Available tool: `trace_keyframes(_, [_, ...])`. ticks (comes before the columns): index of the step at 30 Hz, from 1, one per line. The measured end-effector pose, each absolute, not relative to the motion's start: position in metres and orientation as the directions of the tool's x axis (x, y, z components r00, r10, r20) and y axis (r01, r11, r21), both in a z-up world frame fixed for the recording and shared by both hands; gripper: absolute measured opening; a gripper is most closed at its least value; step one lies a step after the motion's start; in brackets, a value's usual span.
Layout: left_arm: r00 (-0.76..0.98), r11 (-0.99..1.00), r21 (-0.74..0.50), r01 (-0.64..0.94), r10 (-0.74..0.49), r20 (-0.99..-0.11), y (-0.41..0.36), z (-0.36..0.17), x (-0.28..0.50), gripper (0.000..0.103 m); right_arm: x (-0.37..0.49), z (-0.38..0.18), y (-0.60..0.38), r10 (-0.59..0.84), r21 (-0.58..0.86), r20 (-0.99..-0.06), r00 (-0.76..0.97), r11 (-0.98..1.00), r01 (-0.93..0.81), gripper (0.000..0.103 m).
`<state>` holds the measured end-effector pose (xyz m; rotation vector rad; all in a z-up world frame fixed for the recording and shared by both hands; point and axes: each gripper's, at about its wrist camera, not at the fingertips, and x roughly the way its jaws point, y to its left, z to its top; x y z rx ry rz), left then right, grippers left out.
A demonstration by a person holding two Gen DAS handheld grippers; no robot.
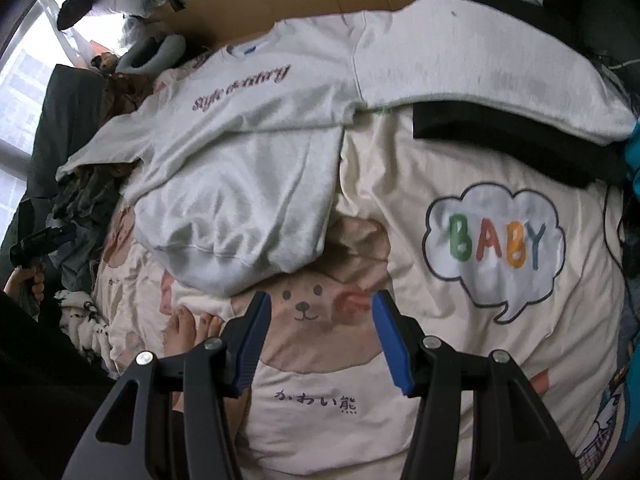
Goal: Fold clothes
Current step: 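Lower both open tools toward the folded sleeve's ribbed cuff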
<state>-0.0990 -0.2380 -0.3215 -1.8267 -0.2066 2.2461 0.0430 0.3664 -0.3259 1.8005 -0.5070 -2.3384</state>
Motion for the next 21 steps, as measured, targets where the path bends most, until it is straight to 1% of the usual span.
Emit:
trace_keyframes(9, [-0.139,-0.951,-0.283,-0.122,0.298,-0.944,-0.215,-0.371,-0.106,0.055,0.035,-0.36,0.351,-0.315,0.337,-0.923,-0.218,-0.939,-0.07,0.05])
trace_keyframes(21, [-0.098,-0.957,-0.248,-0.152,0.264,-0.96,-0.197,-0.422,-0.12,0.055,0.016,-0.4,0.337,-0.316,0.326,-0.936,-0.155,-0.944,-0.043,0.05])
